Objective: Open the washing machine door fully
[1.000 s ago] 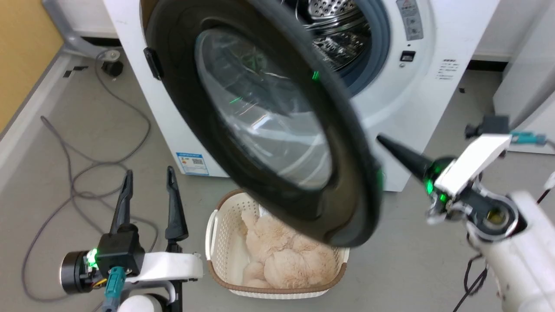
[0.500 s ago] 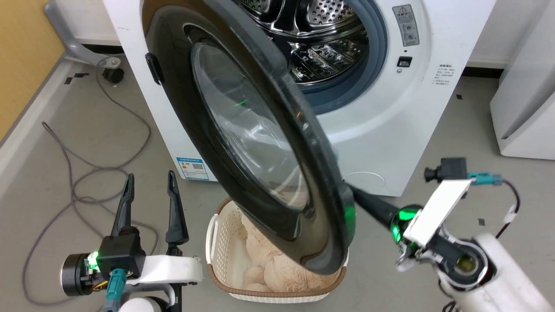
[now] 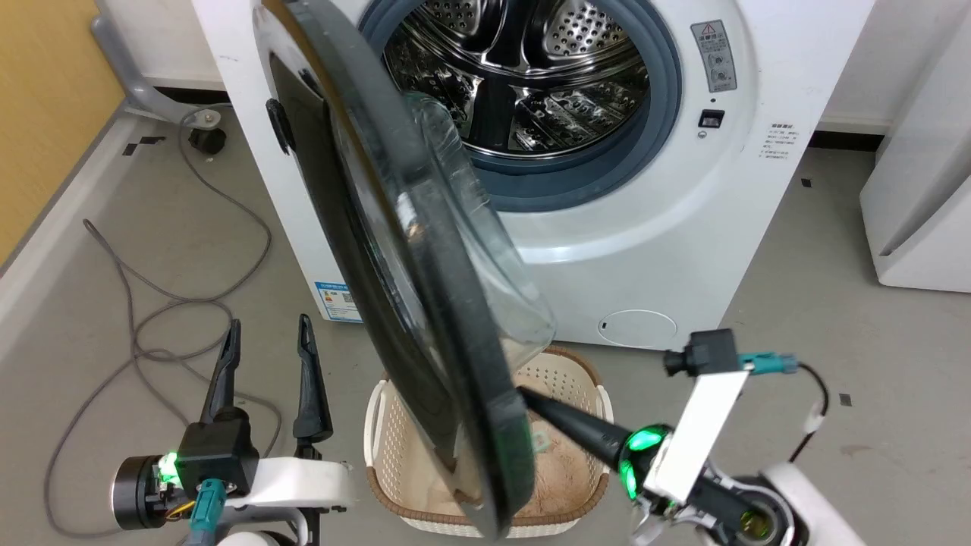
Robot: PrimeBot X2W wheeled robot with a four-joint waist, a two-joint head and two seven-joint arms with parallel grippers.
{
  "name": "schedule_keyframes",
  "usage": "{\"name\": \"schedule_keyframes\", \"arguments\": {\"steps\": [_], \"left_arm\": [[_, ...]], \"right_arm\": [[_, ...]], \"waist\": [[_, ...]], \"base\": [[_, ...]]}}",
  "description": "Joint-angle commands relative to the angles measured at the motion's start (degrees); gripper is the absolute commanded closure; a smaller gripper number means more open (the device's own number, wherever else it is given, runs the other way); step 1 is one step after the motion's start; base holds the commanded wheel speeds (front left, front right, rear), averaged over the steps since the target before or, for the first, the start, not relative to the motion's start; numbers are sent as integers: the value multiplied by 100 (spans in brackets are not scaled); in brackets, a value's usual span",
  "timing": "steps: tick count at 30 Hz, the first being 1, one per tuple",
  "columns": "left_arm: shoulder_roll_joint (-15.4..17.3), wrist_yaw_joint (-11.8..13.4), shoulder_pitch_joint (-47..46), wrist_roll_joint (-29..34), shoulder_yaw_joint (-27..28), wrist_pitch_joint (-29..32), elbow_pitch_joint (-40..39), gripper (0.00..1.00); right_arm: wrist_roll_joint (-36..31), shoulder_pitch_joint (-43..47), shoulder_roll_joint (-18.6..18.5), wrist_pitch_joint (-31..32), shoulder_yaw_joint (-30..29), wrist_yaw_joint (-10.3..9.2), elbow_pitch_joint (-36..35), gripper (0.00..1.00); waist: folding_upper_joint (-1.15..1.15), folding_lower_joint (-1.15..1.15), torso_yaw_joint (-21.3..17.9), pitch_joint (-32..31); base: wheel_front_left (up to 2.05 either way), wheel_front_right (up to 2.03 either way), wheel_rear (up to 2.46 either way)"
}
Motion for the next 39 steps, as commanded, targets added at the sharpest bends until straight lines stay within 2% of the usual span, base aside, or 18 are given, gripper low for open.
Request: {"name": "schedule_keyframes", "arguments": {"steps": [1,6,11,12,14,15,21,24,26,31,34,37,39], "left_arm": [[5,-2,95,12,0,-32,15,0],[5,-12,109,8,26,-32,38,0],[5,-10,147,10,31,-32,57,0],[5,-6,177,12,37,-32,71,0],[5,-3,205,12,45,-32,87,0],[5,-3,205,12,45,-32,87,0],[5,-3,258,-3,49,-32,117,0],[5,2,287,-6,76,-32,114,0],[5,3,310,-5,94,-32,106,0],[5,9,356,-4,139,-32,69,0],[5,5,372,0,166,-32,56,0],[5,1,378,5,185,-32,51,0],[5,1,373,8,190,-32,52,0]], "right_arm": [[-2,140,91,2,86,39,-108,100],[-88,301,204,-77,246,39,-302,100],[-361,371,155,-536,118,39,-555,100],[-618,396,114,-1040,-57,39,-688,100],[-959,412,36,-1631,-211,39,-786,100],[-959,412,36,-1631,-211,39,-786,100],[-2029,478,-365,-3509,-551,39,-909,100],[-2795,522,-637,-4021,-736,39,-799,100],[-3207,622,-623,-4096,-1070,39,-688,100],[-4809,932,-241,-4110,-2331,39,-858,100],[-6074,1143,-73,-4111,-2818,39,-1088,100],[-7353,1352,78,-4112,-2992,39,-1312,100],[-7837,1496,236,-4112,-3032,39,-1339,100]], "waist": [[0,0,-8,2],[0,0,-47,-1],[0,0,-92,-51],[0,0,-124,-96],[0,0,-158,-142],[0,0,-158,-142],[0,0,-256,-251],[0,0,-320,-296],[0,0,-356,-315],[0,0,-437,-323],[0,0,-479,-320],[0,0,-513,-316],[0,0,-528,-311]], "base": [[0,0,0],[0,0,0],[0,0,0],[0,0,0],[0,0,0],[0,0,0],[0,0,0],[0,0,0],[0,0,0],[0,0,0],[0,0,0],[0,0,0],[0,0,0]]}}
